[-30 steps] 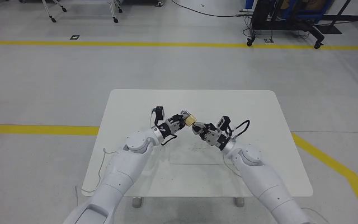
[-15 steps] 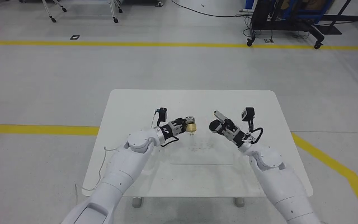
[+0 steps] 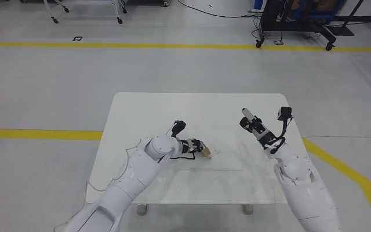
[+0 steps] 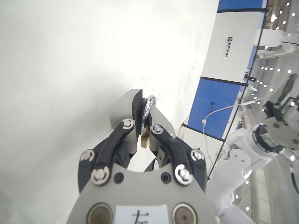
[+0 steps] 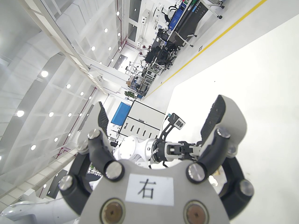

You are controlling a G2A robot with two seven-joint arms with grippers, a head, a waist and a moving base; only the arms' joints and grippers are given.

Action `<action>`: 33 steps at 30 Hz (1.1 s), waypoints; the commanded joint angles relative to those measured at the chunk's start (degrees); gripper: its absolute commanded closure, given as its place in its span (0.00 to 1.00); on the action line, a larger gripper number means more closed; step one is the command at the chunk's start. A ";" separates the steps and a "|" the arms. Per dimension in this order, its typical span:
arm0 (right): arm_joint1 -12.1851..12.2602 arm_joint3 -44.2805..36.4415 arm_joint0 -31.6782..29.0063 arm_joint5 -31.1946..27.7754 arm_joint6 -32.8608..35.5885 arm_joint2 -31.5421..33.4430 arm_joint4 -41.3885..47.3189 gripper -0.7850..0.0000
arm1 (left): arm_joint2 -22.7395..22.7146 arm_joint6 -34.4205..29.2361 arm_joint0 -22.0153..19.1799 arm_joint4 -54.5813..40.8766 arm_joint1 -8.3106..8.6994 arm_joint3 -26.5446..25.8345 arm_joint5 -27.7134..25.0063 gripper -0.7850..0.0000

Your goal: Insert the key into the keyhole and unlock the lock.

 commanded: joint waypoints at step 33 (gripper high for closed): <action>-0.35 -4.33 -0.69 -9.79 -29.98 3.18 -34.84 0.00 | -22.82 7.73 19.57 15.29 7.93 -53.56 7.97 0.00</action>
